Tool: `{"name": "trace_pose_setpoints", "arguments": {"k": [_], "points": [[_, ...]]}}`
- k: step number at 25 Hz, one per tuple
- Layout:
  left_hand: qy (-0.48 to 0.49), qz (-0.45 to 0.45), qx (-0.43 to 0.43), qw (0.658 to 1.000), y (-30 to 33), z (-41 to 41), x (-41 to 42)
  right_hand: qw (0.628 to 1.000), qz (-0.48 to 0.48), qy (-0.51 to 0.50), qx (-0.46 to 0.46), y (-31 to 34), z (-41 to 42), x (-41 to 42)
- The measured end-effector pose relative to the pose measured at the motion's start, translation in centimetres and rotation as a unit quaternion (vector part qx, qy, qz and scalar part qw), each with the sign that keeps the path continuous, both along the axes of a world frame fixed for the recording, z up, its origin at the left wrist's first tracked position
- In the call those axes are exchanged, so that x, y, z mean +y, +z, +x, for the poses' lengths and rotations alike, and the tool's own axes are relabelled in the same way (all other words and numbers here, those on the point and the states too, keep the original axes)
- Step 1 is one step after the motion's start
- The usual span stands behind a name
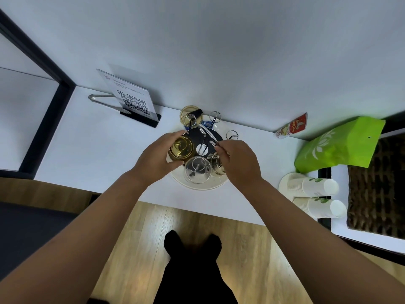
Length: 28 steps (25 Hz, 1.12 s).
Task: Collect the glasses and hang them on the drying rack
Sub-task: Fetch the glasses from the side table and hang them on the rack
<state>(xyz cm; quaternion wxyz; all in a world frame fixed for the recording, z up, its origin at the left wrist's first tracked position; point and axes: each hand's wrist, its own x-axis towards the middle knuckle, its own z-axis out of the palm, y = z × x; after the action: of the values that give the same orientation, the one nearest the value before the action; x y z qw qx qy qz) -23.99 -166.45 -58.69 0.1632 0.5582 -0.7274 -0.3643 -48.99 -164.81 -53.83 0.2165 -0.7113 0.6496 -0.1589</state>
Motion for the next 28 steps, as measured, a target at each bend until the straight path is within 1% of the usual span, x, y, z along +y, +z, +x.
{"name": "trace_pose_setpoints", "arguments": {"k": [8, 12, 15, 19, 23, 28], "points": [[0.002, 0.01, -0.003, 1.0, 0.4, 0.1, -0.6, 1.0, 0.005, -0.02, -0.017, -0.2, 0.1, 0.4], [0.008, 0.005, 0.0, 1.0, 0.8, 0.1, 0.5, 0.996, 0.064, -0.054, -0.04, 0.5, 0.0, 1.0], [0.026, 0.025, -0.018, 0.999, 0.6, 0.6, 1.3, 0.992, 0.112, -0.046, -0.031, 0.7, -0.4, 1.7], [0.005, 0.043, -0.02, 0.999, 0.7, 0.5, 1.4, 0.989, 0.146, -0.03, -0.027, 0.5, -0.6, 2.6], [-0.02, 0.041, -0.023, 0.999, 0.9, 0.0, 1.2, 0.988, 0.148, -0.03, 0.004, -0.1, -0.2, 3.4], [-0.011, 0.035, -0.012, 0.999, 0.6, -0.2, 1.8, 0.99, 0.134, -0.03, 0.036, -1.1, -0.3, 3.8]]}}
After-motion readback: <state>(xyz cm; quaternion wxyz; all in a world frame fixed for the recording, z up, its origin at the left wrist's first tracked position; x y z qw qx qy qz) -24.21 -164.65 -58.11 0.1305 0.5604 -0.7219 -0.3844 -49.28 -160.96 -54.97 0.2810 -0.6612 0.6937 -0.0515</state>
